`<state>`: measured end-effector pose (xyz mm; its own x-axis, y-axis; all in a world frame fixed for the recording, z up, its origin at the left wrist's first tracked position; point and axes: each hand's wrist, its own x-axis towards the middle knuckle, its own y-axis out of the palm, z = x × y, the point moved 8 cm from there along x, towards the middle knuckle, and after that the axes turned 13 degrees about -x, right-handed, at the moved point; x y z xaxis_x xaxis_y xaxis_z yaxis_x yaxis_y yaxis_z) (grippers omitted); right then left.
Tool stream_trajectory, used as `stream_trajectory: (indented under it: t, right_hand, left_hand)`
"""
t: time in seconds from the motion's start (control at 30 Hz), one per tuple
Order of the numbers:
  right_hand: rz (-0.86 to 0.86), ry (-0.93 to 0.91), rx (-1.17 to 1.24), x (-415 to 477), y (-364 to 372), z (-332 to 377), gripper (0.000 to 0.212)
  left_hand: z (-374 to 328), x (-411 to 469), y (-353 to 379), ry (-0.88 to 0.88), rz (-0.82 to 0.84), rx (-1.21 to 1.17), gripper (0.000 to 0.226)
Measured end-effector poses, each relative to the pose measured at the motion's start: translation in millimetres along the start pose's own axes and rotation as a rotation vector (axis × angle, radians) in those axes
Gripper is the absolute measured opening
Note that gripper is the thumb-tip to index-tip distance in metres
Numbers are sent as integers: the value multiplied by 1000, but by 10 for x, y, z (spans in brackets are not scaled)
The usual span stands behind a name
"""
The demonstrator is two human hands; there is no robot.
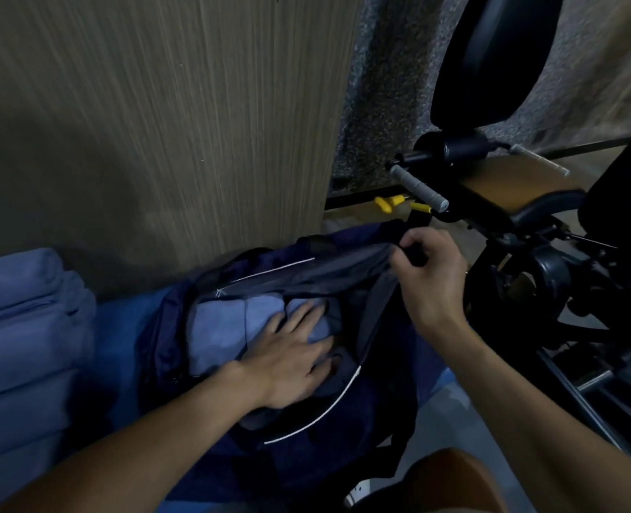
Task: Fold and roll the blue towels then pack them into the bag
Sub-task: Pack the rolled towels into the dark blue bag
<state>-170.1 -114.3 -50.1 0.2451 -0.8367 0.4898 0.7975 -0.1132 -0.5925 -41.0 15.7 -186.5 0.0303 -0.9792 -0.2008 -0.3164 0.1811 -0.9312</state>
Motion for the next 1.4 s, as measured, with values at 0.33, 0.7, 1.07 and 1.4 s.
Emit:
stream_trajectory:
  t: [0.33,0.7,1.07,1.4]
  right_hand:
    - [232,101,4,-495,118,-277,75]
    - [213,231,263,-782,-35,-434,41]
    - [244,211,205,-832,72,-450,45]
    - [163,158,205,-827,-18,1,37]
  left_hand:
    - [22,52,60,-8,67,30,72]
    - [196,41,-37,-68,56,68,67]
    - [313,-25,46,-67,58,86,79]
    - [304,-616,-424,72,-161,-41,65]
